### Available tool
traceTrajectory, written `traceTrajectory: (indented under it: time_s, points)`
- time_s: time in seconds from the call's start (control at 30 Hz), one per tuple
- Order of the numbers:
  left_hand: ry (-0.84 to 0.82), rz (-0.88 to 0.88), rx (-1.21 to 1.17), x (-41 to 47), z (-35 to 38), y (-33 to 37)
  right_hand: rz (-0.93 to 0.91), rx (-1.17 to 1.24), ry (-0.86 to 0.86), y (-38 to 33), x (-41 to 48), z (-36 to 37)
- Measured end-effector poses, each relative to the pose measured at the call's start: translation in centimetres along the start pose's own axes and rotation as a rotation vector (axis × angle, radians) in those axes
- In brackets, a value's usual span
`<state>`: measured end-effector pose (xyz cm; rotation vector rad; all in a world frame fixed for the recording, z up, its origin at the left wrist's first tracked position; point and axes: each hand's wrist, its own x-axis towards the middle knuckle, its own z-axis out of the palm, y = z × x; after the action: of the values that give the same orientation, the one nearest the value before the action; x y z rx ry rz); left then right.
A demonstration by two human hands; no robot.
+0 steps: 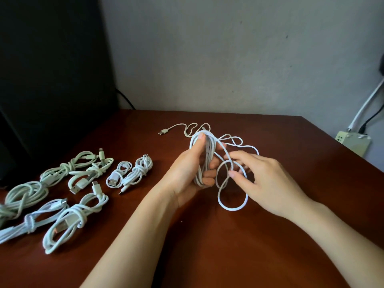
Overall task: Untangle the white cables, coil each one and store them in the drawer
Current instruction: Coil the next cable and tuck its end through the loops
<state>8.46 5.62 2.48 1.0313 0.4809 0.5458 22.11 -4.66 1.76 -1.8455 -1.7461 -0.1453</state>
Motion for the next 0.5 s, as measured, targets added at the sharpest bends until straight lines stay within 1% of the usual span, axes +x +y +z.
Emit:
traceTrajectory:
  time_s: [0.13,0.27,0.33,0.4,0.5]
  points:
    - [-0.036,0.035,-0.200,0.1,-0.5,0.3,0.016,0.076,-0.011,0.4,0.0,0.5]
    - [-0.064,0.091,-0.432,-0.1,-0.9,0.9,0.020,0.307,-0.005,0.0,0.2,0.5]
    - [-0.087,0.108,-0.555,-0.2,-1.1,1.1,0.023,0.355,0.002,-0.2,0.2,0.3]
    - [-0.134,0.117,-0.705,-0.4,-1.5,1.2,0.031,0.302,0.023,-0.1,0.1,0.2]
    - [-0.191,0.141,-0.860,-0.5,-2.3,1.4,0.066,0.099,0.010,0.5,0.2,0.3]
